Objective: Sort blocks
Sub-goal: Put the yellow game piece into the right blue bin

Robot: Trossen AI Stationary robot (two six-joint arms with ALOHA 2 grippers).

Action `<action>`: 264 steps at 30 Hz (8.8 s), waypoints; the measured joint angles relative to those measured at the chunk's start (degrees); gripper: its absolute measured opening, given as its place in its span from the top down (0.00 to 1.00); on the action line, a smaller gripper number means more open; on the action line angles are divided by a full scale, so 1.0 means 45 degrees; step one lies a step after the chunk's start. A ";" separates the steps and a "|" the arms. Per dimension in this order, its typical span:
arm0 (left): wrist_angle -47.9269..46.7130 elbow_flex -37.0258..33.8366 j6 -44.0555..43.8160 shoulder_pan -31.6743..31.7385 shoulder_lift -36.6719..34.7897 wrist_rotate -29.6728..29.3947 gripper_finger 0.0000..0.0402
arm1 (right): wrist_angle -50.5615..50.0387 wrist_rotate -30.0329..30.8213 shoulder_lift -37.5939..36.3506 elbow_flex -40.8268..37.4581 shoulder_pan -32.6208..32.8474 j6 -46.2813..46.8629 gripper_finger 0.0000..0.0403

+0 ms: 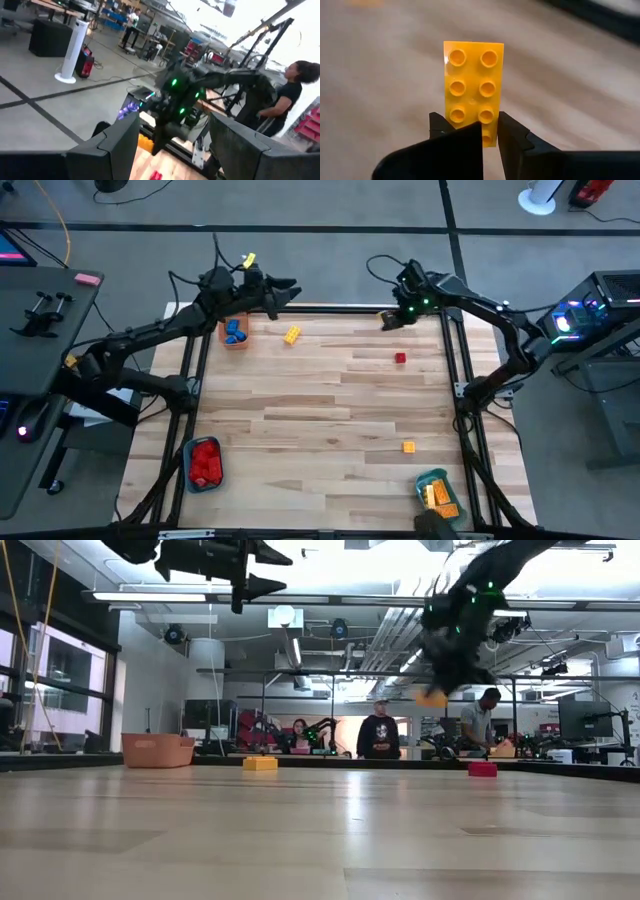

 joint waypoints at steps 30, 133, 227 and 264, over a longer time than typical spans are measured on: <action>-0.2648 -0.0005 1.4058 -0.7436 0.1758 0.0000 0.45 | 0.4941 -0.7156 -0.0386 0.0005 0.8872 0.3544 1.00; 0.0568 -0.0321 0.5604 -1.0187 0.3554 -0.1413 0.82 | -0.1603 -0.5155 -0.0673 -0.4470 2.1736 1.3558 1.00; -0.1875 0.2337 0.7997 -0.9772 0.7233 -0.3453 0.43 | 0.5826 0.6913 -0.7431 -0.4099 1.0590 0.8701 1.00; -0.2148 -0.5527 0.0363 -0.6389 -0.3833 -0.4551 0.38 | -0.0013 0.1425 -0.0311 -0.4124 1.8156 0.7625 0.38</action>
